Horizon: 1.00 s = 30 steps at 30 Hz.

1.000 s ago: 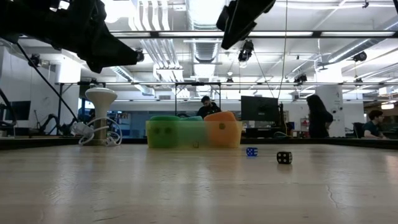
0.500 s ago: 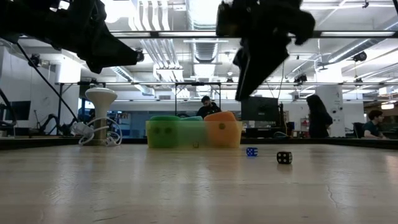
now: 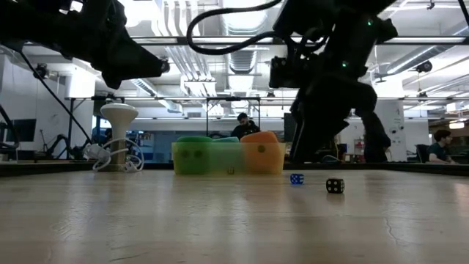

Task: Pick & Place Dice
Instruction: Put the blue small die into the yellow bin

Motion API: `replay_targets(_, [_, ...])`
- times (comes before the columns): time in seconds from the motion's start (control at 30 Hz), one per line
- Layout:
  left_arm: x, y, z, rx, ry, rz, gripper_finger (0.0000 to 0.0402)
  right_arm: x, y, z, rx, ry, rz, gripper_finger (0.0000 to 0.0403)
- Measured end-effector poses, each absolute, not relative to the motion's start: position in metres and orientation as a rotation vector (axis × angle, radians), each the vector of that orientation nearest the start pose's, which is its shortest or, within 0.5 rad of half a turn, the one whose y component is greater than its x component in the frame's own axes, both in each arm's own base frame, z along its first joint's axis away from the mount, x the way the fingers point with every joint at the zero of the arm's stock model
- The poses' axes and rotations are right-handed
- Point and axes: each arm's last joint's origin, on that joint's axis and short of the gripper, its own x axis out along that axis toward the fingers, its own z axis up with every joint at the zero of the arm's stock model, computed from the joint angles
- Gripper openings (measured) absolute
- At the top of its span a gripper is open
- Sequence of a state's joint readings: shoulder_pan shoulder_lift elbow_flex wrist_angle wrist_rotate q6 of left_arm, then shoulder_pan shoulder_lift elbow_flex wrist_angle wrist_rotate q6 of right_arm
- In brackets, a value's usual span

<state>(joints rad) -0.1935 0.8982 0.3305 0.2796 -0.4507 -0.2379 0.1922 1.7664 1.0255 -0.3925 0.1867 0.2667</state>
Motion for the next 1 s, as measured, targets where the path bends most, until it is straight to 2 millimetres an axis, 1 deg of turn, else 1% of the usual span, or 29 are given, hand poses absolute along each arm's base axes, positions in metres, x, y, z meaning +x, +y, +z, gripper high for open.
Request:
replay_targets(0.1, [0.184, -0.022, 0.203, -0.16, 0.244, 0.256, 0.0159, 0.327, 0.055, 0.15, 0.034, 1.092, -0.15, 0.0176])
replay_targets(0.53, [0.185, -0.02, 0.205, -0.184, 0.239, 0.253, 0.0159, 0.324, 0.044, 0.142, 0.054, 1.089, -0.179, 0.0176])
replay_targets(0.73, [0.185, -0.02, 0.205, -0.183, 0.241, 0.253, 0.0159, 0.32, 0.044, 0.135, 0.072, 1.084, -0.181, 0.0176])
replay_targets(1.0, [0.185, -0.02, 0.205, -0.183, 0.241, 0.253, 0.0159, 0.321, 0.044, 0.134, 0.079, 1.062, -0.175, 0.0176])
